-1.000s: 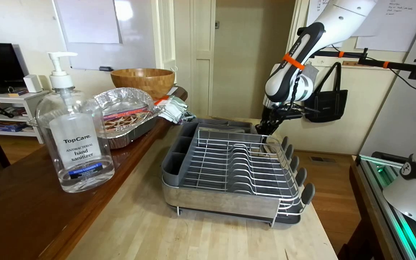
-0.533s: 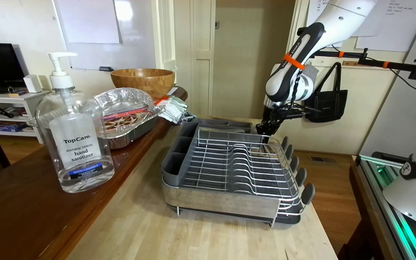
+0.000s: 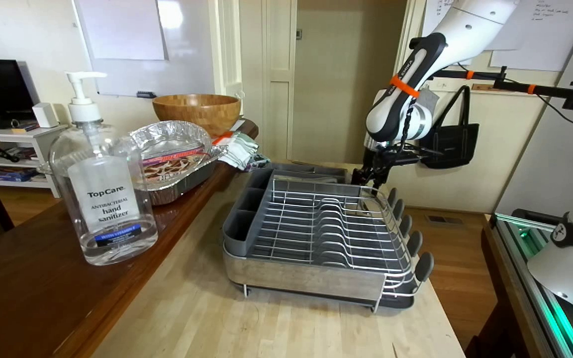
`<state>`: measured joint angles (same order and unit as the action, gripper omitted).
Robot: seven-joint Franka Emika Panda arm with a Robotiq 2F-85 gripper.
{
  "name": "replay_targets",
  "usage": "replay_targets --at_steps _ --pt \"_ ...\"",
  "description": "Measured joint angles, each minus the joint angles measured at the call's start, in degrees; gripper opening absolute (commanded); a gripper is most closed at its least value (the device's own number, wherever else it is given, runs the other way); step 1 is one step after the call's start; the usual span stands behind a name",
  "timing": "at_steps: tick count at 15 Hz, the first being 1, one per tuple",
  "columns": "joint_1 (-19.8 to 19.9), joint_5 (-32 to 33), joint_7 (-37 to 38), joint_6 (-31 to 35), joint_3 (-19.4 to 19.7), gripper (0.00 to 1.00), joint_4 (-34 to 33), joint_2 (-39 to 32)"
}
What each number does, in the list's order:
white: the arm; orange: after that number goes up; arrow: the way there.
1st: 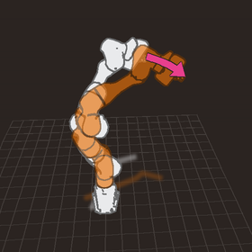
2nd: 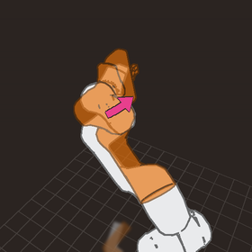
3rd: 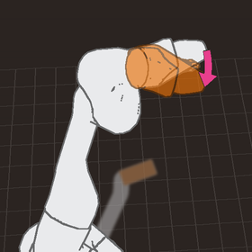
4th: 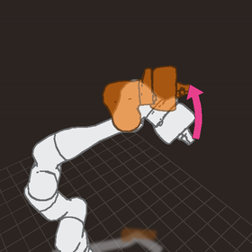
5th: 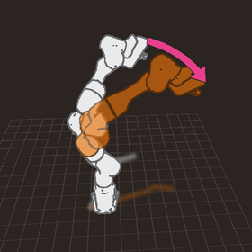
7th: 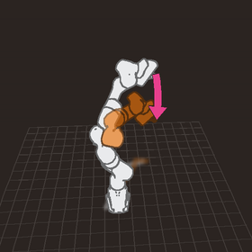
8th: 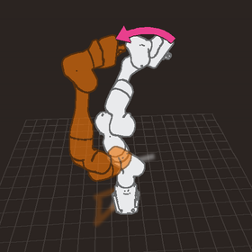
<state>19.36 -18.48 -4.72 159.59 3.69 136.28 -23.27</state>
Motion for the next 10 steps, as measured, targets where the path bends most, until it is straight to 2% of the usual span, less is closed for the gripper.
replay_targets --at_steps 2,5,10 --pt "0.0 0.0 0.0 0.0 0.04 0.6 -0.01 -0.12" --pt "0.0 0.01 0.0 0.0 0.25 0.33 -0.07 -0.11" --pt "-0.04 0.14 0.0 -0.15 0.66 0.0 -0.25 0.1"
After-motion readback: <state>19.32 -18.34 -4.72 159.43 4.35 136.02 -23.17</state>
